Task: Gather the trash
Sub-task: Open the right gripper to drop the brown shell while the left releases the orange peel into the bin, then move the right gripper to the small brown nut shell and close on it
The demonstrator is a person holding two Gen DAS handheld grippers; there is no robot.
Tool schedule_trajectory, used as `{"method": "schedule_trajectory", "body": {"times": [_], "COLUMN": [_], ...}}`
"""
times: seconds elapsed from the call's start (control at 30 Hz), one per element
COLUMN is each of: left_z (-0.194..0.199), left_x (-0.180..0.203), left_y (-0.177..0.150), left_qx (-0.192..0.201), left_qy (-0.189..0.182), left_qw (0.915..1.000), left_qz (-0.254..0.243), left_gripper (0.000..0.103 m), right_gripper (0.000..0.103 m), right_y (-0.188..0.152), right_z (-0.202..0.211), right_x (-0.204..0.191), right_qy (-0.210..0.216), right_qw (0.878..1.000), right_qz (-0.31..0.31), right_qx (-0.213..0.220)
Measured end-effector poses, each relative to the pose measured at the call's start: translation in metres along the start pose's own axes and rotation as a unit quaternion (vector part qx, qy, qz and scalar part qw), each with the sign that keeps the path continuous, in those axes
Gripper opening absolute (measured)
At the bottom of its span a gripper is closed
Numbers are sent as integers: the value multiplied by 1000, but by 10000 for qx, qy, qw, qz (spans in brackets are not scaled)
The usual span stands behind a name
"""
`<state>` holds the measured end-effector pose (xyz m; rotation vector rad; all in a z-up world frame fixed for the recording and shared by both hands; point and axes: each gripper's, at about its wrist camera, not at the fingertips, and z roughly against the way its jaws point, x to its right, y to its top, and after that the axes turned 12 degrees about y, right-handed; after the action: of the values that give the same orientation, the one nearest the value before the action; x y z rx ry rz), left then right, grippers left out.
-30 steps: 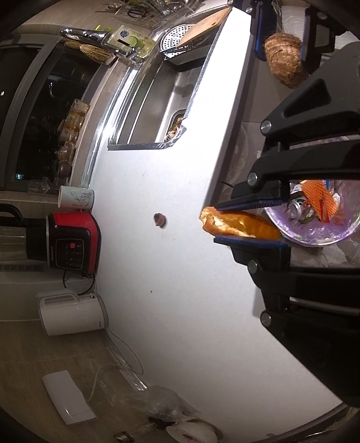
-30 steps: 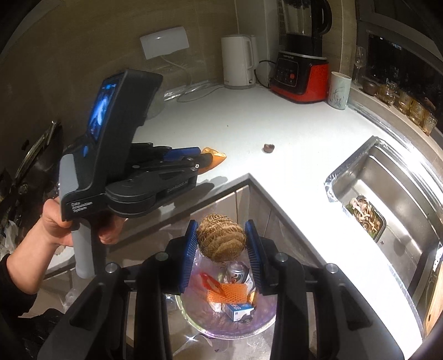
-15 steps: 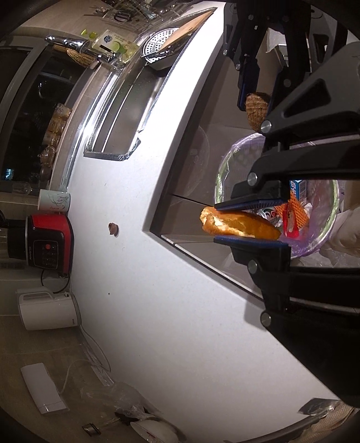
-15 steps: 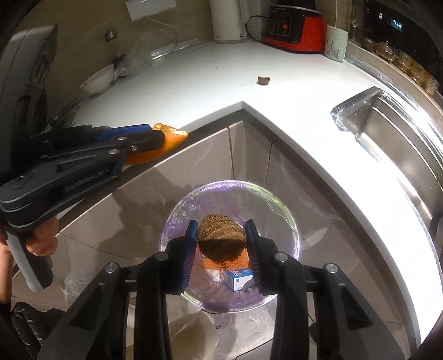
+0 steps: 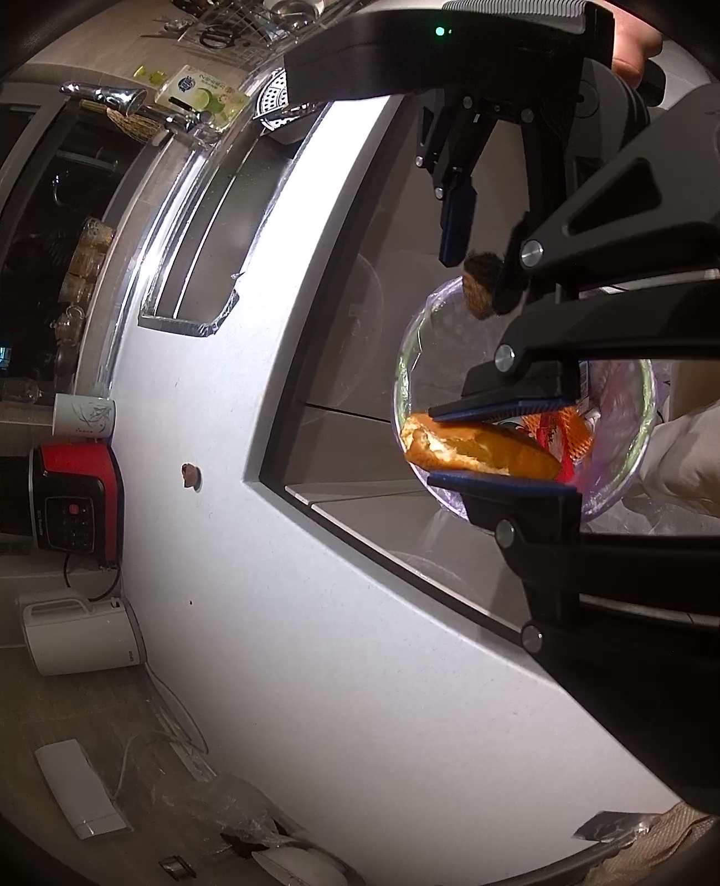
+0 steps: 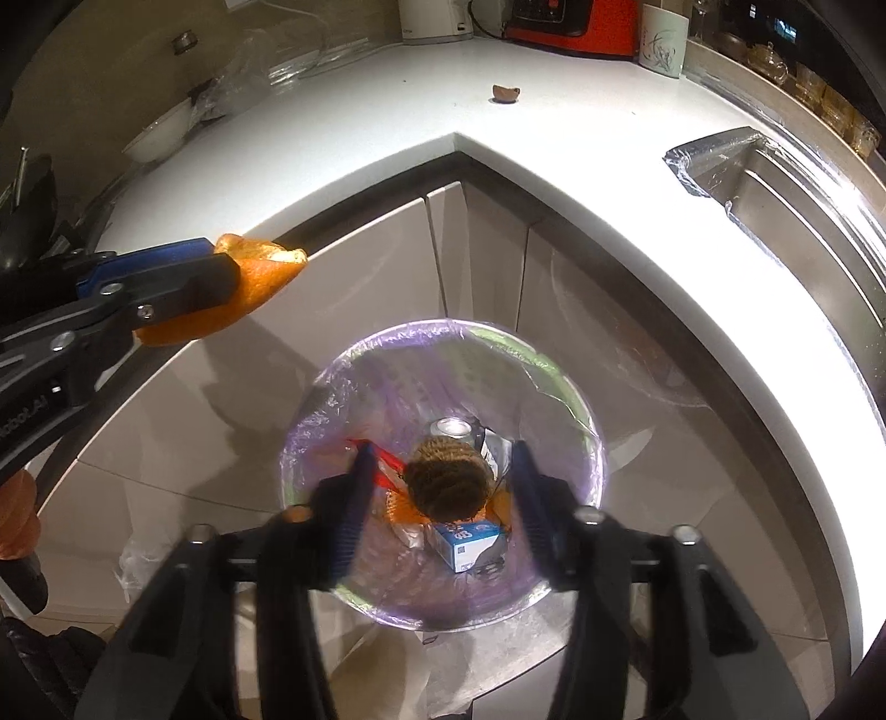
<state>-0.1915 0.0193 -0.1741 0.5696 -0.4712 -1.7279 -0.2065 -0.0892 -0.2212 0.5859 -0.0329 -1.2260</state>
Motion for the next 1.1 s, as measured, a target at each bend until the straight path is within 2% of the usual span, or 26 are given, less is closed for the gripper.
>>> {"method": "schedule_trajectory", "body": {"times": [0.37,0.63,0.67,0.73,0.77,0.9,1.1], "left_z": [-1,-41,-49,-62,-65,-62,-53], "left_x": [6,33,37,46,49,59,60], "left_y": [0,-10,-12,-15,-16,-13,7], "left_qx": [-10,-331,-420,-587,-605,-412,-251], "left_qy": [-14,-100,-139,-240,-249,-149,-105], "left_qw": [9999,9987,9982,9970,9968,9971,9972], "left_qz": [-117,-385,-412,-450,-470,-617,-700], "left_gripper": [18,23,27,44,57,77,85], "right_gripper": [86,94,95,96,96,99,99], "right_y": [-3,-14,-15,-18,-19,-20,-10], "right_z": [13,55,59,66,69,77,83], "right_x": [5,14,15,17,18,24,31], "right_qy": [-303,-482,-524,-581,-611,-671,-634], "right_qw": [9993,9967,9964,9959,9956,9943,9932], "right_qz": [-214,-487,-494,-517,-537,-632,-716], "right_qx": [94,425,441,457,460,527,659]}}
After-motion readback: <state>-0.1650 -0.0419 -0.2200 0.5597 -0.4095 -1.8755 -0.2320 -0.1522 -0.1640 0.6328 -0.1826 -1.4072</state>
